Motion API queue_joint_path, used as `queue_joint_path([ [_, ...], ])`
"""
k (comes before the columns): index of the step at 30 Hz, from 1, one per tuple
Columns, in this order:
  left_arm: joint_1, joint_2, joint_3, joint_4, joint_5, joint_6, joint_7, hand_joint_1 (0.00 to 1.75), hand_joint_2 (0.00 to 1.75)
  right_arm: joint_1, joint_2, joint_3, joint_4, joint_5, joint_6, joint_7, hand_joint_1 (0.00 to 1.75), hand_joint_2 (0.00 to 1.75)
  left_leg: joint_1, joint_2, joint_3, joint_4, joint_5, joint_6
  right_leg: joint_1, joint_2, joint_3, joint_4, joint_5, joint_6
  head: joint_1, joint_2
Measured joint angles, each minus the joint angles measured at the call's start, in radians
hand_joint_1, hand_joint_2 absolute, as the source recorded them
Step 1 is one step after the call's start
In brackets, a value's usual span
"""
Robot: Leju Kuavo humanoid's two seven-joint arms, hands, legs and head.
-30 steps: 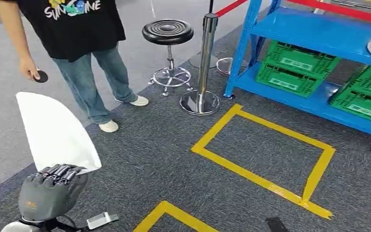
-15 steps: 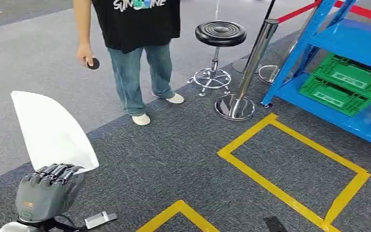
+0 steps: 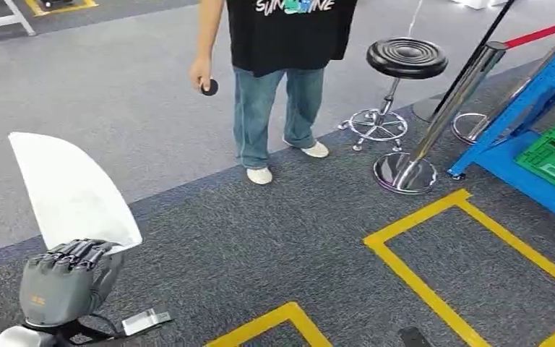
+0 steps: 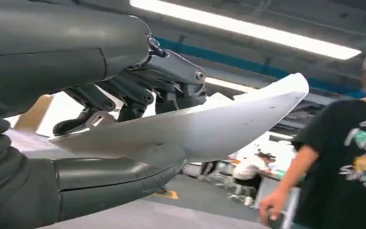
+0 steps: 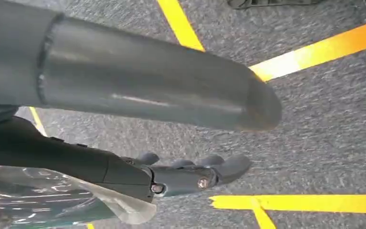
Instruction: Take the parts from the cabinet and place them on the table.
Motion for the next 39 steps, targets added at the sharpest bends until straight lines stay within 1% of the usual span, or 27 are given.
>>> queue_joint_path([
  [2,-0.002,0.0,0.002,0.0,0.002,0.0,-0.005,1.75,1.75,0.0,0.002,-0.001,0.0,0.004,0.0,0.0,0.0,0.0,-0.009,0.116,-0.026,0.067,-0.054,0.0,-0.002,-0.03,0.017,-0.021,0.01,-0.004,-0.001,0.0],
  [4,-0.005,-0.002,0.003,0.0,0.004,0.0,-0.006,1.75,1.75,0.007,0.002,-0.002,0.0,0.005,0.001,0.001,0.0,0.0,-0.004,0.159,-0.089,0.209,-0.129,-0.01,0.001,-0.068,0.018,-0.018,0.004,-0.006,-0.001,0.0],
  [5,-0.002,-0.003,0.004,0.0,0.005,0.0,-0.006,1.75,1.75,0.009,0.002,-0.002,0.0,0.006,0.001,0.001,0.0,0.0,0.0,0.165,-0.115,0.267,-0.15,-0.015,0.0,-0.085,0.019,-0.017,0.001,-0.006,0.0,0.0],
  [6,-0.001,-0.004,0.005,0.0,0.006,0.0,-0.006,1.75,1.75,0.01,0.002,-0.002,0.0,0.007,0.001,0.002,0.0,0.0,0.005,0.168,-0.122,0.285,-0.147,-0.02,-0.001,-0.103,0.019,-0.016,-0.001,-0.004,-0.001,0.0],
  [7,-0.001,-0.005,0.005,0.0,0.006,0.0,-0.006,1.75,1.75,0.01,0.002,-0.002,0.0,0.01,0.0,0.002,0.0,0.0,0.008,0.171,-0.106,0.257,-0.122,-0.025,-0.003,-0.118,0.019,-0.014,-0.004,0.0,-0.001,0.0],
  [9,-0.001,-0.005,0.007,0.0,0.008,0.0,-0.006,1.75,1.75,0.008,0.002,-0.002,0.0,0.018,0.0,0.003,0.0,0.0,0.015,0.194,-0.019,0.1,-0.041,-0.034,-0.008,-0.144,0.023,-0.004,-0.014,0.011,-0.001,0.0],
  [10,-0.002,-0.005,0.008,0.0,0.008,0.0,-0.006,1.75,1.75,0.008,0.002,-0.002,0.0,0.022,0.0,0.004,0.0,0.0,0.015,0.231,0.022,0.018,-0.028,-0.037,-0.01,-0.157,0.025,0.006,-0.023,0.019,-0.001,0.0],
  [11,-0.003,-0.007,0.008,0.0,0.008,0.0,-0.006,1.75,1.75,0.007,0.001,-0.004,0.0,0.024,0.0,0.006,0.0,0.0,0.004,0.248,0.026,0.016,-0.042,-0.025,-0.001,-0.166,0.016,0.015,-0.032,0.029,-0.004,0.0],
  [12,-0.003,-0.008,0.009,0.0,0.008,0.0,-0.006,1.75,1.75,0.008,0.001,-0.004,0.0,0.026,0.0,0.007,0.0,0.0,0.004,0.231,0.023,0.016,-0.039,-0.007,-0.002,-0.172,0.017,0.019,-0.036,0.031,0.0,0.0],
  [15,0.002,-0.009,0.011,0.0,0.007,0.0,-0.004,1.75,1.75,0.004,0.004,-0.004,0.0,0.034,0.001,0.01,0.0,0.0,0.001,0.198,0.02,0.011,-0.037,0.012,-0.007,-0.2,0.031,0.016,-0.039,0.041,0.0,0.0],
  [16,0.004,-0.009,0.014,0.0,0.006,0.0,-0.004,1.75,1.75,0.003,0.004,-0.004,-0.001,0.035,0.001,0.01,0.0,0.0,0.004,0.19,0.022,0.008,-0.034,0.02,-0.014,-0.166,0.022,0.026,-0.055,0.049,0.002,0.0],
  [17,0.002,-0.009,0.016,0.0,0.006,0.0,-0.004,1.75,1.75,0.002,0.004,-0.004,-0.001,0.037,0.001,0.01,0.0,0.0,0.004,0.182,0.021,0.008,-0.033,0.023,-0.014,-0.112,0.005,0.066,-0.085,0.05,0.005,0.0],
  [18,-0.001,-0.009,0.019,0.0,0.006,0.0,-0.004,1.75,1.75,0.002,0.004,-0.005,-0.001,0.039,0.001,0.01,0.0,0.0,0.004,0.172,0.019,0.008,-0.032,0.027,-0.014,-0.081,-0.031,0.144,-0.123,0.05,0.006,0.0],
  [20,-0.002,-0.01,0.021,0.0,0.006,0.0,-0.003,1.75,1.75,0.009,0.004,-0.005,0.0,0.039,0.001,0.013,0.0,0.0,0.0,0.147,0.016,0.009,-0.031,0.031,-0.013,-0.062,-0.12,0.315,-0.185,0.047,0.006,0.0],
  [21,-0.001,-0.01,0.022,0.0,0.006,0.0,-0.003,1.75,1.75,0.012,0.004,-0.005,0.0,0.04,0.001,0.014,0.0,0.0,-0.003,0.133,0.016,0.009,-0.03,0.031,-0.013,-0.06,-0.144,0.35,-0.183,0.043,0.005,0.0],
  [22,-0.001,-0.01,0.022,0.0,0.006,0.0,-0.003,1.75,1.75,0.012,0.004,-0.004,0.0,0.042,0.001,0.015,0.0,0.0,-0.005,0.119,0.017,0.009,-0.03,0.033,-0.012,-0.059,-0.143,0.333,-0.157,0.037,0.005,0.0],
  [24,-0.002,-0.01,0.022,0.0,0.006,0.0,-0.002,1.75,1.75,0.009,0.004,-0.005,0.0,0.05,0.001,0.018,0.0,0.0,-0.006,0.091,0.02,0.009,-0.029,0.033,-0.008,-0.042,-0.083,0.184,-0.058,0.024,0.005,0.0],
  [25,-0.002,-0.01,0.022,0.0,0.006,0.0,0.0,1.75,1.75,0.009,0.004,-0.007,0.0,0.055,0.001,0.019,0.0,0.0,-0.004,0.076,0.021,0.008,-0.028,0.032,-0.005,-0.011,-0.04,0.086,-0.01,0.016,0.005,0.0],
  [26,-0.002,-0.01,0.023,0.0,0.006,0.0,0.0,1.75,1.75,0.009,0.003,-0.01,0.0,0.056,0.001,0.02,0.0,0.0,-0.002,0.066,0.018,0.007,-0.026,0.028,-0.007,0.046,-0.02,0.045,-0.022,0.011,0.003,0.0],
  [30,0.002,-0.01,0.023,0.0,0.007,0.0,0.002,1.75,1.75,0.008,0.003,-0.012,0.0,0.06,0.001,0.021,0.0,0.0,0.01,0.01,0.004,-0.003,-0.006,-0.002,0.001,0.004,0.003,0.013,-0.014,0.006,0.007,0.0],
  [31,0.003,-0.008,0.024,0.0,0.007,0.0,0.002,1.75,1.75,0.007,0.004,-0.012,0.0,0.06,0.001,0.021,0.0,0.0,0.009,0.025,0.002,0.006,-0.014,-0.001,-0.011,-0.015,0.012,-0.013,-0.001,0.008,0.005,0.0],
  [32,0.002,-0.008,0.024,0.0,0.007,0.0,0.002,1.75,1.75,0.007,0.004,-0.013,0.0,0.06,0.001,0.021,0.0,0.0,-0.001,0.097,-0.007,0.027,-0.037,-0.002,-0.006,-0.027,0.019,-0.025,0.004,0.006,0.005,0.0],
  [33,-0.001,-0.007,0.024,0.0,0.007,0.0,0.002,1.75,1.75,0.008,0.005,-0.015,0.0,0.062,0.001,0.021,0.0,0.0,-0.001,0.133,-0.029,0.078,-0.075,-0.004,-0.004,-0.044,0.021,-0.026,0.005,0.004,0.0,0.0],
  [35,-0.005,-0.008,0.024,0.0,0.007,0.0,0.002,1.75,1.75,0.013,0.005,-0.018,0.0,0.062,0.001,0.021,0.0,0.0,0.001,0.157,-0.086,0.217,-0.145,-0.011,-0.002,-0.078,0.02,-0.024,0.002,0.0,0.0,0.0],
  [36,-0.003,-0.008,0.024,0.0,0.007,0.0,0.002,1.75,1.75,0.014,0.005,-0.019,0.0,0.062,0.001,0.021,0.0,0.0,0.004,0.162,-0.105,0.267,-0.159,-0.017,-0.002,-0.098,0.02,-0.024,0.0,-0.002,0.001,0.0],
  [37,-0.002,-0.008,0.024,0.001,0.007,0.0,0.002,1.75,1.75,0.014,0.005,-0.019,0.0,0.062,0.001,0.021,0.0,0.0,0.006,0.166,-0.1,0.265,-0.148,-0.021,-0.003,-0.114,0.02,-0.023,-0.001,-0.001,0.0,0.0],
  [39,-0.002,-0.008,0.024,0.001,0.008,0.0,0.002,1.75,1.75,0.012,0.006,-0.019,0.0,0.063,0.001,0.021,0.0,0.0,0.012,0.181,-0.035,0.152,-0.081,-0.029,-0.007,-0.14,0.02,-0.017,-0.007,0.007,0.001,0.0],
])
